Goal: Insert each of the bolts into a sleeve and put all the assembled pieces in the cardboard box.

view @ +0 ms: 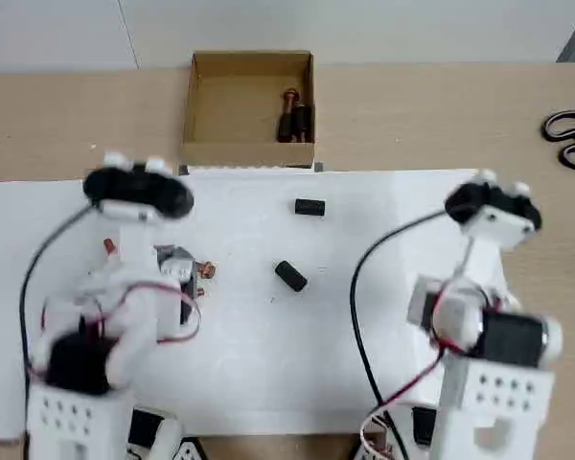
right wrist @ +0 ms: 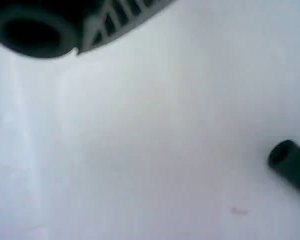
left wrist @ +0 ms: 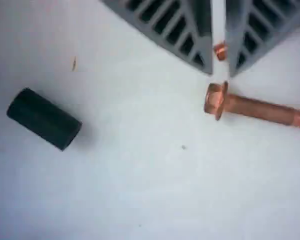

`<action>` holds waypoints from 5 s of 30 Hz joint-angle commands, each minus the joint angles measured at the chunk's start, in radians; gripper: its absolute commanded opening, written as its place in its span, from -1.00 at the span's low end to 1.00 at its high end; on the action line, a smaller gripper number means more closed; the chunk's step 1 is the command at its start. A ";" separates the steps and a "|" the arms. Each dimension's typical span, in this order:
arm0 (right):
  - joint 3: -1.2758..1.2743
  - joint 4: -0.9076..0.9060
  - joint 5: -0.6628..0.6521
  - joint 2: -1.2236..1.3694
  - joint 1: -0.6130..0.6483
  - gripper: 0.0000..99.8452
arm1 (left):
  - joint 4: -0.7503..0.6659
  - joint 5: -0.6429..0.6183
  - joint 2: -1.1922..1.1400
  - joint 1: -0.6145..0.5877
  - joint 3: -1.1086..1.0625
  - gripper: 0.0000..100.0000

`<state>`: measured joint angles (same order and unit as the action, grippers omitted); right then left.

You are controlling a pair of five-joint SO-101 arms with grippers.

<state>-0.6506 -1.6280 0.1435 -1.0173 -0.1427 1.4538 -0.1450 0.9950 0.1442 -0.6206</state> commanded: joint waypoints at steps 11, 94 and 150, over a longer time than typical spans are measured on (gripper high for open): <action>-0.043 0.033 -0.012 -0.240 -0.062 -1.00 | 0.226 0.362 -0.509 0.002 0.374 -0.99; -0.141 0.105 0.031 -0.242 -0.056 -1.00 | 0.299 1.755 -1.281 -0.110 0.832 -0.86; -0.138 0.105 0.031 -0.242 -0.056 -1.00 | 0.252 1.659 -1.507 -0.103 0.822 -0.99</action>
<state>-0.7948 -1.5497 0.1634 -1.2505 -0.1949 1.7131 1.3510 -0.5547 0.0384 0.1895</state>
